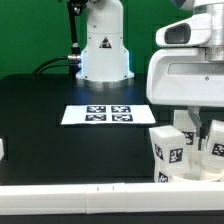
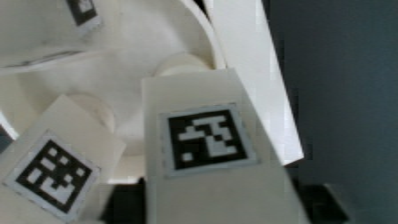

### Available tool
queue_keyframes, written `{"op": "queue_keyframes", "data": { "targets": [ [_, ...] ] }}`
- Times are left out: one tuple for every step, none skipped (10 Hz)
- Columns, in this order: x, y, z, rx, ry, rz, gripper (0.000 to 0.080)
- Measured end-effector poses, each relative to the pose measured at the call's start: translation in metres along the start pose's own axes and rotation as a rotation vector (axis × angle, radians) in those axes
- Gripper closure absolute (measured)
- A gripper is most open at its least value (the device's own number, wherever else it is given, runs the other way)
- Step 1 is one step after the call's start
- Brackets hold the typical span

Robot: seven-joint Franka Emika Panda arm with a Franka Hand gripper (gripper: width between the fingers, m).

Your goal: Assemble stool

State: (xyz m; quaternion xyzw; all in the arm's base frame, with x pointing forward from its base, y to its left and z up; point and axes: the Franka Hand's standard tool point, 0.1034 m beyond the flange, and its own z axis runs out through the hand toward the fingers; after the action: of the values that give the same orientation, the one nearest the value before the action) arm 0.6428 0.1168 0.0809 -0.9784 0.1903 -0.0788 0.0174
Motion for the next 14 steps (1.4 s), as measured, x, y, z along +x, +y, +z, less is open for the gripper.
{"op": "queue_keyframes", "data": {
  "targets": [
    [0.000,0.001,0.000,-0.001,0.000,0.001,0.0457],
    [0.000,0.001,0.000,-0.001,0.000,0.002,0.0458],
    [0.001,0.001,0.000,-0.001,0.000,0.002,0.0458],
    [0.000,0.002,0.001,-0.001,-0.001,0.052,0.0458],
    [-0.002,0.003,0.001,-0.004,0.004,0.245,0.0458],
    [-0.001,0.006,0.002,0.001,0.024,0.460,0.0459],
    [-0.003,0.009,0.001,0.012,0.029,0.590,0.0458],
    [-0.003,0.009,0.001,0.008,0.026,0.600,0.0458],
    [-0.003,0.010,0.001,0.010,0.023,0.663,0.0458],
    [-0.004,0.010,0.002,0.010,0.021,0.706,0.0458],
    [-0.005,0.011,0.002,0.018,0.011,0.859,0.0458],
    [-0.006,0.010,0.002,0.044,0.008,1.092,0.0458],
    [-0.008,0.009,0.003,0.080,0.027,1.265,0.0458],
    [-0.010,0.010,0.003,0.098,0.035,1.339,0.0458]
  ]
}}
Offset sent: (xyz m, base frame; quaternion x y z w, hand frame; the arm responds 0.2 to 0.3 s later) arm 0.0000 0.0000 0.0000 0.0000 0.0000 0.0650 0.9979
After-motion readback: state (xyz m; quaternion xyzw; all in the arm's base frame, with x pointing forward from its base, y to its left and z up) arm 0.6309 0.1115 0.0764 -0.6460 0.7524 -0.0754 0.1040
